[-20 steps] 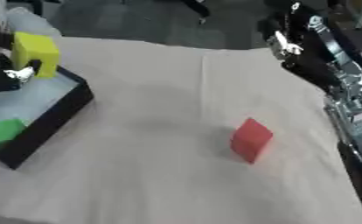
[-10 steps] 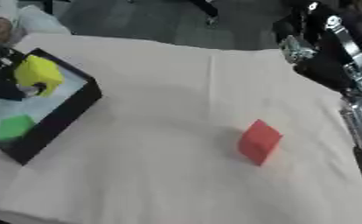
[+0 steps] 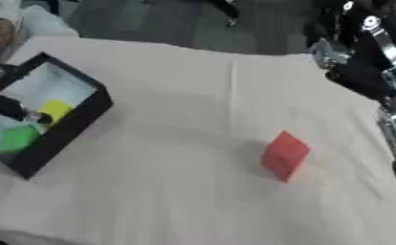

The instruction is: Pick up the objects with one hand, pass them to the other hand, and then place them into the box on the other side of the table.

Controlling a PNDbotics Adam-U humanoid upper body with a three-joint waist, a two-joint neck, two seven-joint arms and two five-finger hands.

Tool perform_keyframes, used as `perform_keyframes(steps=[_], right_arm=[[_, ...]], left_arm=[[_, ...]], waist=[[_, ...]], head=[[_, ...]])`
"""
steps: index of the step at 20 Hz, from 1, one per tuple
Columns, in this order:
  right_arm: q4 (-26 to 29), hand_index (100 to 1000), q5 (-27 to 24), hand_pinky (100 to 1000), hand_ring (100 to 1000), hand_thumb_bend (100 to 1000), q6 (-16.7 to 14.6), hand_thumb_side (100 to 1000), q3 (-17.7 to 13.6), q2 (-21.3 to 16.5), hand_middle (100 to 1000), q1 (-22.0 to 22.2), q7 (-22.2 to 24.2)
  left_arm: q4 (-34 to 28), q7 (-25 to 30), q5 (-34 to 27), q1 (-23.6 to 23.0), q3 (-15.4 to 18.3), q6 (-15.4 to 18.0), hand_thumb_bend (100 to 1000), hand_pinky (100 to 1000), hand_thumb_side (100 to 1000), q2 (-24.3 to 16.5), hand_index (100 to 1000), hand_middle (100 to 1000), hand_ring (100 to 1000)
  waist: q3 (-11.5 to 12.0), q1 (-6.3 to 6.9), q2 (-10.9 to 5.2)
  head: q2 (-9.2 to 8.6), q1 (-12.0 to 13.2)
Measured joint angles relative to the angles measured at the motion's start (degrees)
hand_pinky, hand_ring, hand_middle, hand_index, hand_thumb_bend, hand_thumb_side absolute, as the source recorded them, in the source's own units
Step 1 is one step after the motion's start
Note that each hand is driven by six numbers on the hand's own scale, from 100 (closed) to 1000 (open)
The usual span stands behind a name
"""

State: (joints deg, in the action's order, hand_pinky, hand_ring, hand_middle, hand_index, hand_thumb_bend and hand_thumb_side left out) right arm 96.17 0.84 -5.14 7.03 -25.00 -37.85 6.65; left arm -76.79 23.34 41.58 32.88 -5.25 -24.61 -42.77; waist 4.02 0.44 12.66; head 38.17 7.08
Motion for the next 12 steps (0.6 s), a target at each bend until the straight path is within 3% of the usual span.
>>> perform_keyframes(steps=[1, 3, 5, 7, 9, 11, 12], right_arm=[[0.0, 852, 0.0, 819, 767, 100, 0.0, 502, 0.0, 0.0, 573, 0.0, 0.0], [0.1, 851, 0.0, 819, 767, 100, 0.1, 477, -0.1, 0.0, 573, 0.0, -0.1], [0.1, 849, 0.4, 820, 768, 100, 0.2, 420, -0.2, 0.0, 572, 0.0, -0.2], [0.1, 848, 1.3, 821, 769, 100, 0.8, 386, -0.2, -0.1, 572, -0.2, -0.3], [0.1, 847, 3.0, 823, 772, 100, 1.9, 370, -0.2, -0.5, 575, -1.0, -0.6], [0.0, 849, 5.2, 824, 776, 100, 3.7, 368, 0.1, -1.0, 582, -2.0, -0.7], [-0.1, 850, 6.5, 827, 781, 100, 4.7, 366, 0.4, -1.2, 596, -2.5, -0.6]], left_arm=[[0.0, 0.4, 1.1, 0.0, 0.2, -0.3, 758, 965, 350, 0.2, 912, 839, 972], [-0.7, 0.1, 2.4, 0.1, 0.7, -0.7, 509, 940, 348, 0.6, 852, 832, 968], [-3.2, -3.6, 1.5, 0.1, 2.0, -1.6, 254, 888, 341, 1.2, 780, 870, 924], [-6.8, -11.2, -2.4, 0.0, 3.5, -2.4, 167, 852, 448, 2.0, 790, 895, 928], [-10.7, -20.4, -9.2, -0.3, 4.3, -1.9, 112, 790, 533, 3.0, 799, 864, 910], [-14.1, -29.0, -17.7, -1.1, 4.5, 0.8, 100, 764, 585, 4.2, 797, 856, 900], [-15.5, -32.4, -22.0, -1.5, 4.5, 2.7, 100, 752, 663, 4.9, 808, 863, 904]], waist=[[0.0, 0.00, 0.00], [0.1, -0.01, 0.00], [0.3, -0.01, 0.00], [0.3, -0.01, 0.00], [0.4, -0.02, 0.00], [0.4, -0.11, 0.00], [0.4, -0.18, 0.00]], head=[[0.01, 0.0], [0.05, -0.1], [0.20, -0.4], [0.52, -1.3], [0.55, -2.4], [0.66, -3.5], [0.78, -3.9]])
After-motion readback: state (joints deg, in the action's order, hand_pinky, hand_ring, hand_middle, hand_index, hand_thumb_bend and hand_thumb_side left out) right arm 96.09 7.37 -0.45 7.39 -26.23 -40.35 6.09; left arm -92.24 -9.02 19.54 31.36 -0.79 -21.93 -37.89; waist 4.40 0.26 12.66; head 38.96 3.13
